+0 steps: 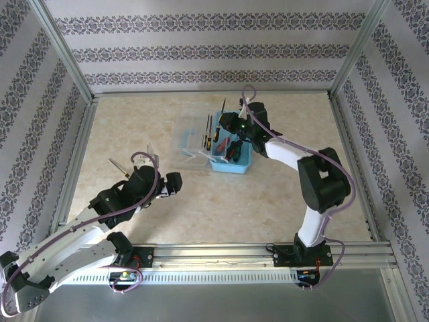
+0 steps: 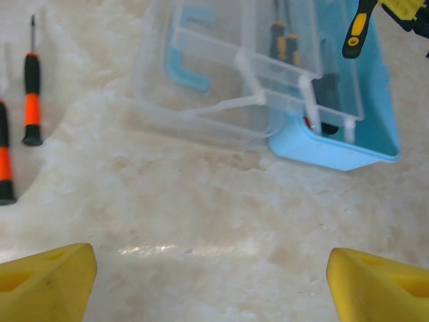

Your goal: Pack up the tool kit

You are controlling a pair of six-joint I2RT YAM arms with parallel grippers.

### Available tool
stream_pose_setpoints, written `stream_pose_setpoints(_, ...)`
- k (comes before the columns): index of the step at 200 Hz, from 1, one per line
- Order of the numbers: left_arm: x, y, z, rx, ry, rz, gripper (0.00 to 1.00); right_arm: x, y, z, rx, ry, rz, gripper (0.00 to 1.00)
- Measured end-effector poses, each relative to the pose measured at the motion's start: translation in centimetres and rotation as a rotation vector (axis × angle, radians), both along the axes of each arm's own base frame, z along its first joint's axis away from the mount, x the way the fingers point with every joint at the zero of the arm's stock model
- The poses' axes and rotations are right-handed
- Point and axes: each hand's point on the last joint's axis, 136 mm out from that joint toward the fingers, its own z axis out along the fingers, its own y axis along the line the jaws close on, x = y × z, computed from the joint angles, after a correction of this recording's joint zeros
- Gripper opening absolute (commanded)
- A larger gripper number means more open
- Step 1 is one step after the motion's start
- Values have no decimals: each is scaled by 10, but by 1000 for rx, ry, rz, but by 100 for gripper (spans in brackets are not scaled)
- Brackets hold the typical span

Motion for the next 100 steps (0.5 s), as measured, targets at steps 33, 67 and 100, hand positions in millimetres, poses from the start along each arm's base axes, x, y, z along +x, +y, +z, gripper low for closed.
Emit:
stream_pose_setpoints(33, -3, 8, 2, 1, -6, 26, 92, 7, 7, -32, -44, 87, 26, 11)
stream_pose_setpoints(67, -3, 9, 2, 3, -8, 31, 92, 7, 8, -45, -60, 123, 36, 12)
stream_pose_setpoints(100, -3, 9, 2, 4, -6, 31, 93, 5, 10, -47, -53, 132, 48, 18)
